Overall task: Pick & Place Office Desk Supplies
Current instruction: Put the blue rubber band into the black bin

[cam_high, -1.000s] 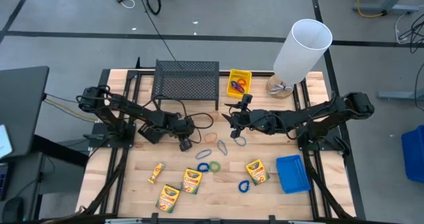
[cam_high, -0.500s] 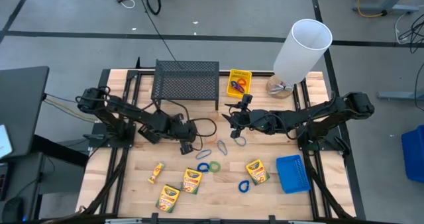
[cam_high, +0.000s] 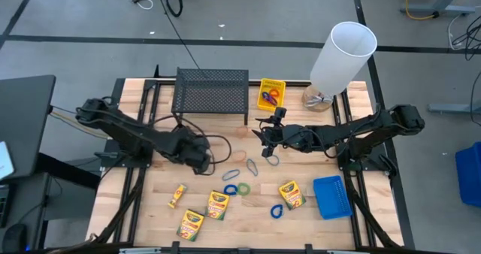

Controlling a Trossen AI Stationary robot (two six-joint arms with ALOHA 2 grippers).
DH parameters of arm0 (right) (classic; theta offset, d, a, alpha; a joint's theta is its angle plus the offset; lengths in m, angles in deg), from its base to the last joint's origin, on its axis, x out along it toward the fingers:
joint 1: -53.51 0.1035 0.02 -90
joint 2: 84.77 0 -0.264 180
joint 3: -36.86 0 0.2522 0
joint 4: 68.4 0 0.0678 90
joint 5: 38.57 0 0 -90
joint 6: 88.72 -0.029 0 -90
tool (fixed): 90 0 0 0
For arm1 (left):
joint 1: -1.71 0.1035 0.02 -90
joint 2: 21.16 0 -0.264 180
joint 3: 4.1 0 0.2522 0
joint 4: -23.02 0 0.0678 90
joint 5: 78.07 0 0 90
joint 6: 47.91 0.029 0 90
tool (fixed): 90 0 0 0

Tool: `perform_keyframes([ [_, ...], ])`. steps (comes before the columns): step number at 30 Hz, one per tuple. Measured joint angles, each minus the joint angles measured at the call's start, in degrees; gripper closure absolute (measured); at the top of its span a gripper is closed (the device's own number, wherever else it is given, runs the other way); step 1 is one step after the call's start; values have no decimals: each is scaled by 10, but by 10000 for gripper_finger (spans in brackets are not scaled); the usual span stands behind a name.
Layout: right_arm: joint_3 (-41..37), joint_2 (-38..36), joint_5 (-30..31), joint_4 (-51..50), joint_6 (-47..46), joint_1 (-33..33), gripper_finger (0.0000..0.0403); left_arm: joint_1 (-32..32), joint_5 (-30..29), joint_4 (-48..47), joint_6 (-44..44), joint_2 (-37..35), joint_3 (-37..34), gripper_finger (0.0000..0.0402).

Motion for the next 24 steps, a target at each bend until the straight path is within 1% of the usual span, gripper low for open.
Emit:
perform_keyframes([
  [5, 0, 0, 0, 0, 0, 0, 190, -21, -21, -85, -75, -28, 0, 401],
  [8, 0, 0, 0, -1, 0, 0, 190, -25, -16, -137, -119, -30, -2, 401],
  [10, 0, 0, 0, -3, 0, 0, 190, -26, -2, -160, -136, -30, -2, 401],
  [15, 0, 0, -5, -8, -2, 0, 190, -27, 31, -164, -144, -28, -9, 401],
  [18, 0, 0, -8, -9, -4, 0, 190, -26, 50, -156, -149, -28, -34, 401],
  [20, 0, 0, -14, -11, -6, 0, 190, -25, 51, -154, -166, -28, -57, 398],
  [24, 0, 0, -18, -12, -6, 0, 190, -25, 51, -154, -197, -28, -93, 375],
])
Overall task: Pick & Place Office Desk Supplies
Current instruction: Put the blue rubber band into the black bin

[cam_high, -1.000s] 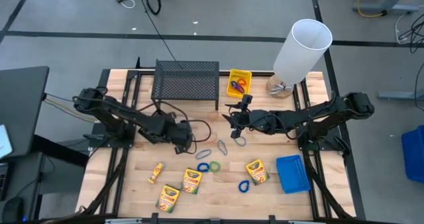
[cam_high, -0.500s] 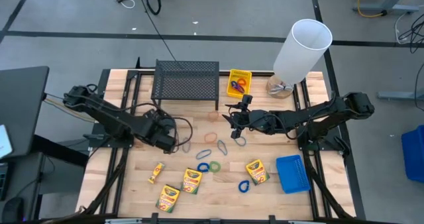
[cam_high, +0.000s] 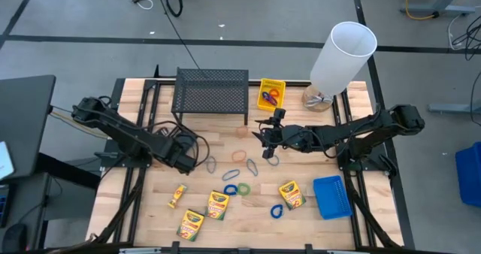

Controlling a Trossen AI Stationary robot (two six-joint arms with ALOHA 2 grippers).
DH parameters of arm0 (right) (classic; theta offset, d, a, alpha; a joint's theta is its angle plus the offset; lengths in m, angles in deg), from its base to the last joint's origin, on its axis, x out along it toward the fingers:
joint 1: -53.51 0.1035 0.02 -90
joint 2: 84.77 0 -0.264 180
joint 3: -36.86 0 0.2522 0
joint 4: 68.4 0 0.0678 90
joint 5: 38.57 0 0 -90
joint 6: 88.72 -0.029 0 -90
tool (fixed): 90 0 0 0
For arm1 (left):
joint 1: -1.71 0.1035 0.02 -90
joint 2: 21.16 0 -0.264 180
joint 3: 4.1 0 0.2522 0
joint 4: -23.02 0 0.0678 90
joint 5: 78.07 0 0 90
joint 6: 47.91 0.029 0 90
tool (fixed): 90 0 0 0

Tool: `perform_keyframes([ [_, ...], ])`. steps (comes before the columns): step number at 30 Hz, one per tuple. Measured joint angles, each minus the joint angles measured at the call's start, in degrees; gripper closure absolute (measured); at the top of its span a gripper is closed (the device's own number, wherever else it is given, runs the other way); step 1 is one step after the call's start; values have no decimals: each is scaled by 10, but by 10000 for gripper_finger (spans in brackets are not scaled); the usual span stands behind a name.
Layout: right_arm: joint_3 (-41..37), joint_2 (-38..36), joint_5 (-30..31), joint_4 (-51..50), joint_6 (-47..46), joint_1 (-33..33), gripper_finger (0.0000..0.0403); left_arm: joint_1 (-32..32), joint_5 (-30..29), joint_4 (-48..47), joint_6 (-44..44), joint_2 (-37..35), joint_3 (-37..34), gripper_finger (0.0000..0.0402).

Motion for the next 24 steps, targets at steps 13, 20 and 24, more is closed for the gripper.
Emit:
perform_keyframes([
  [13, 0, 0, -2, 0, 0, 0, 190, -1, -22, 46, 35, -1, -11, 224],
  [20, 0, 0, -13, 0, 0, 0, 190, -9, -39, 210, 120, -16, -11, 182],
  [24, 0, 0, -17, 0, 0, 0, 190, -7, -21, 346, 188, -17, -11, 185],
])
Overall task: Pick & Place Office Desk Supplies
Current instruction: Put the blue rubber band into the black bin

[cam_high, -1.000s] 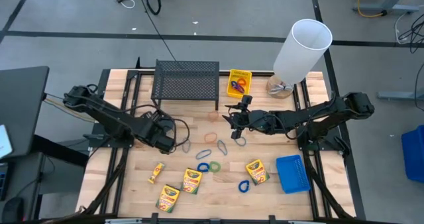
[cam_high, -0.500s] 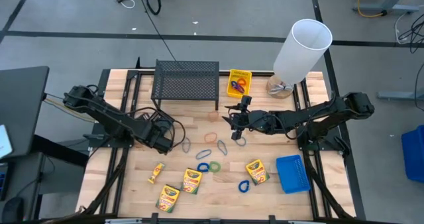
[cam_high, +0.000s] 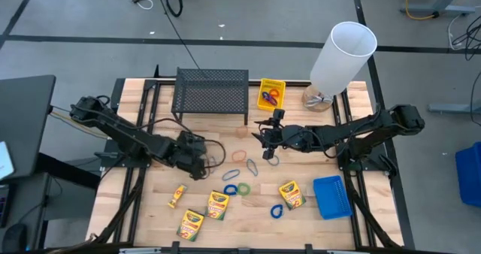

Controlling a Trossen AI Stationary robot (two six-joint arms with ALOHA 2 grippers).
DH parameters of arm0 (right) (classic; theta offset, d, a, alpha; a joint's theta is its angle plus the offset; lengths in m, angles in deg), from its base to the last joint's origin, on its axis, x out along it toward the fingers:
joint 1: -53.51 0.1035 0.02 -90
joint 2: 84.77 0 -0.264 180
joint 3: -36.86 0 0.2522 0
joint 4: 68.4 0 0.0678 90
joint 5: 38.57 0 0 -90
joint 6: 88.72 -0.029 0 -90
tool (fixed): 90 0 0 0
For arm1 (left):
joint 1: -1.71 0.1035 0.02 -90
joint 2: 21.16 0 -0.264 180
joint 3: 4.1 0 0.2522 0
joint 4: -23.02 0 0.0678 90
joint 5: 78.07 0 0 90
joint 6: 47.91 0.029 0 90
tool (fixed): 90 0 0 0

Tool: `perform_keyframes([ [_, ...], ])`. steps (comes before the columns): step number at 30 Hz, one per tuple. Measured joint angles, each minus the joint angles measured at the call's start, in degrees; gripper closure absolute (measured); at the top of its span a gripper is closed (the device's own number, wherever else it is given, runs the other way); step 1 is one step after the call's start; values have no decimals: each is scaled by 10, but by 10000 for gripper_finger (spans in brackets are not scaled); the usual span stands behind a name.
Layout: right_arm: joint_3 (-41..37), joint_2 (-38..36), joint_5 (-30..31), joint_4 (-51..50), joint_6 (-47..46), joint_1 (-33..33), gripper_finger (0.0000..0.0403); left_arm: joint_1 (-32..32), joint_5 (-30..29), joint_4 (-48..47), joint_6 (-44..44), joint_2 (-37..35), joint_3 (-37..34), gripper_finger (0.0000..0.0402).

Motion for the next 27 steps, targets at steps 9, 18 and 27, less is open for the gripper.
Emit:
perform_keyframes([
  [9, 0, 0, -13, -1, -9, 2, 190, 18, 17, 68, -30, 14, -1, 186],
  [18, 0, 0, -15, -1, -11, 2, 190, 44, 51, 78, -74, 68, -1, 184],
  [27, 0, 0, -15, -2, -10, 2, 190, 63, 80, 106, -64, 111, -1, 184],
])
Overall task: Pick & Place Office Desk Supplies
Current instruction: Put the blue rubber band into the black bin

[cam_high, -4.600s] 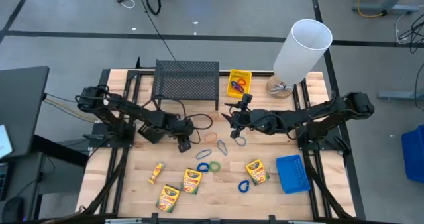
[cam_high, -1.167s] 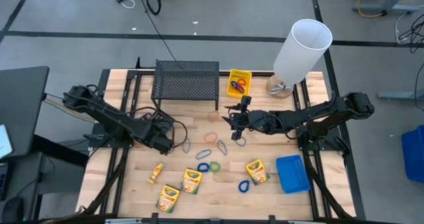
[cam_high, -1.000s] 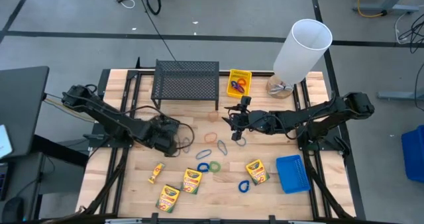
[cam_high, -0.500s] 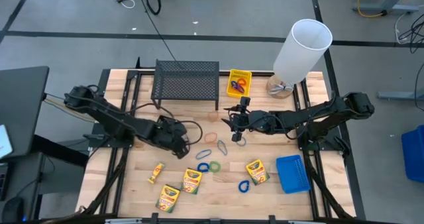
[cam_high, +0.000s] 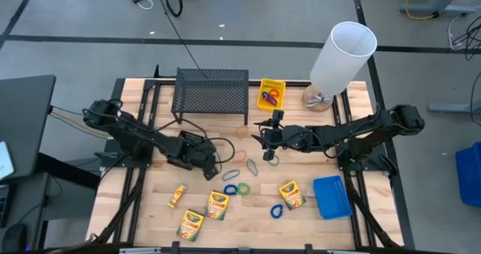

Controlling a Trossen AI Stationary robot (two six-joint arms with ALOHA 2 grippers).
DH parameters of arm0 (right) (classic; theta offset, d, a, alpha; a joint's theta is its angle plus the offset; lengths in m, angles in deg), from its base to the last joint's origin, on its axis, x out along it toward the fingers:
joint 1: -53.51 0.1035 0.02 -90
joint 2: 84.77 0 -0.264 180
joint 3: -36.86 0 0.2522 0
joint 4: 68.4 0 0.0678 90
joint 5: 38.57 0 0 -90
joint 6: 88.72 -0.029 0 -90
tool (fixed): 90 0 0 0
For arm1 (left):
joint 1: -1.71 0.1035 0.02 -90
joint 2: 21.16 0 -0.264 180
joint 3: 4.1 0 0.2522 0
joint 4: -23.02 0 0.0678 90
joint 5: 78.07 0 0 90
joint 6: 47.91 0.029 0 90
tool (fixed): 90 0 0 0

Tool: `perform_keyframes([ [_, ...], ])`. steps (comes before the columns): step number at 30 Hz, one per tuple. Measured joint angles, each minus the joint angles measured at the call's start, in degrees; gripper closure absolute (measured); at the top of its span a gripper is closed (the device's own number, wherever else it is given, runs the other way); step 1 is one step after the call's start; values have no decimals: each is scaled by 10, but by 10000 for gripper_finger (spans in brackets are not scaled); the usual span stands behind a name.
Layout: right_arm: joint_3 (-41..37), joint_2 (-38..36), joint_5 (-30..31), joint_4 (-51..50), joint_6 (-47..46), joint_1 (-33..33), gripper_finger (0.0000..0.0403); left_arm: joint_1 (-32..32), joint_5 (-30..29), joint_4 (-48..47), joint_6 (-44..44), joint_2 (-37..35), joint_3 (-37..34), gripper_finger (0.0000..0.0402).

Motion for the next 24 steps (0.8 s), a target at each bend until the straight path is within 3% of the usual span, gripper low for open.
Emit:
perform_keyframes([
  [13, 0, 0, 0, -6, 1, 0, 190, 38, 39, 25, 61, 30, 0, 184],
  [24, 0, 0, 1, -7, 1, 0, 190, 70, 136, 12, 172, 30, 0, 189],
])
